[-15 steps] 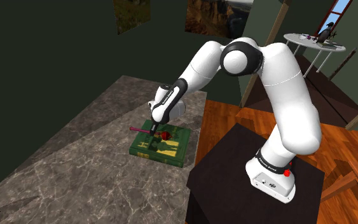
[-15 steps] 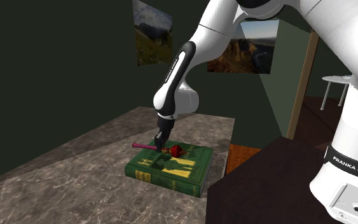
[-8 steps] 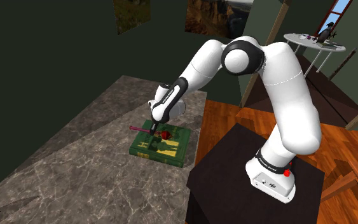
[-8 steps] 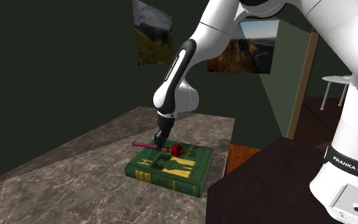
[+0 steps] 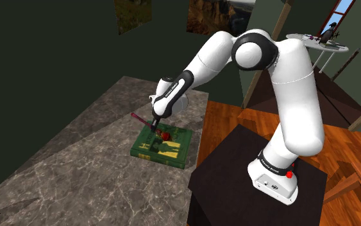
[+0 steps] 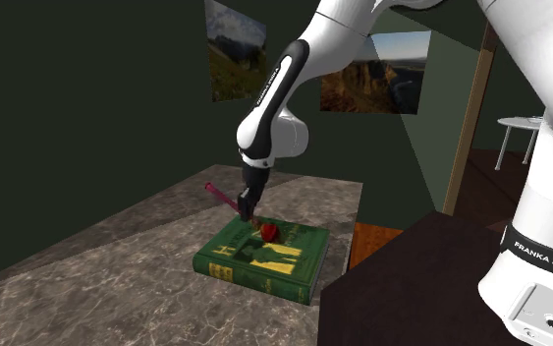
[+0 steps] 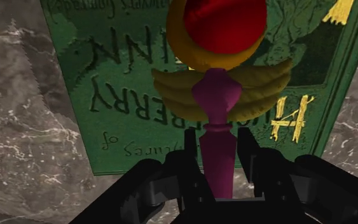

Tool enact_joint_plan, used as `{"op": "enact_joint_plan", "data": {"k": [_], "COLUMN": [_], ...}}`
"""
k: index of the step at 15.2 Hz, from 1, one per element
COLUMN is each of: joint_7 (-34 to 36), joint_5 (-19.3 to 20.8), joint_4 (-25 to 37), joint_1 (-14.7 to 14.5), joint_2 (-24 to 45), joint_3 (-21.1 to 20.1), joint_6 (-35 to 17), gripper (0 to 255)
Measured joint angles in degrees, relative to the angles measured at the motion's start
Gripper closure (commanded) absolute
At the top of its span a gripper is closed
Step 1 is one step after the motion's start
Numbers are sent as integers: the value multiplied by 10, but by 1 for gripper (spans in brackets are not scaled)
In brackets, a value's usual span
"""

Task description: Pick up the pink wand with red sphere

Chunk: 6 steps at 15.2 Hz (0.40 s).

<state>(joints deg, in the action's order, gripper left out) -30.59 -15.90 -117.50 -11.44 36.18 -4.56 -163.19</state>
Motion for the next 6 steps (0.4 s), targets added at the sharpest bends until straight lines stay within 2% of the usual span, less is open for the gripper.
{"op": "enact_joint_plan", "data": {"k": [6], "joint_7": [7], "joint_5": [4], "joint_4": [-13], "joint_1": [-3], "joint_2": [-40], "joint_3": [6], "joint_6": [28], "gripper": [255]}}
